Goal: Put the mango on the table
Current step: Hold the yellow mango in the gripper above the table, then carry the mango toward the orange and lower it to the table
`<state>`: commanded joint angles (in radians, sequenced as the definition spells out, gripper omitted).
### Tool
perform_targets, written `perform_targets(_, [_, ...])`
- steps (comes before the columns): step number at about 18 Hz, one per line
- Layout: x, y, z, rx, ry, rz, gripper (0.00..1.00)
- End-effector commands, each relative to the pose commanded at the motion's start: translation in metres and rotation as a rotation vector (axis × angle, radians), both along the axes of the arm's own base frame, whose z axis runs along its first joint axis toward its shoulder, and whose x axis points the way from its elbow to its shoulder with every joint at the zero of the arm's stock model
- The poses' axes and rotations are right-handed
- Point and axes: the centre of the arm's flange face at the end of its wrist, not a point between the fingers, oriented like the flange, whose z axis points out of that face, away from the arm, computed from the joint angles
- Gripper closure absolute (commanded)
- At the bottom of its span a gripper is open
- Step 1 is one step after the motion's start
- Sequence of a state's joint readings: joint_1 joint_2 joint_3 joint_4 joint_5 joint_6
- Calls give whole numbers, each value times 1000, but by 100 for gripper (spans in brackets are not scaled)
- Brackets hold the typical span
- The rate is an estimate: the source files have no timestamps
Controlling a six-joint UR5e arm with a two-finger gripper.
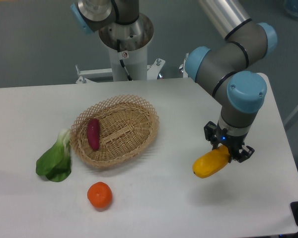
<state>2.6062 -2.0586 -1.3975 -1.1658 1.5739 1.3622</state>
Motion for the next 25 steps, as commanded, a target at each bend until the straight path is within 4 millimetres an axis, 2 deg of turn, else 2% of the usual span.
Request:
perform_targets(11, [7, 6, -3, -4, -4, 22, 65])
perform_targets(14, [25, 24, -9, 6, -7, 81, 66])
perform_targets(19, [57, 53, -47, 32, 27, 103, 66])
perform_targets(25, [95, 64, -79, 90, 84, 85, 66])
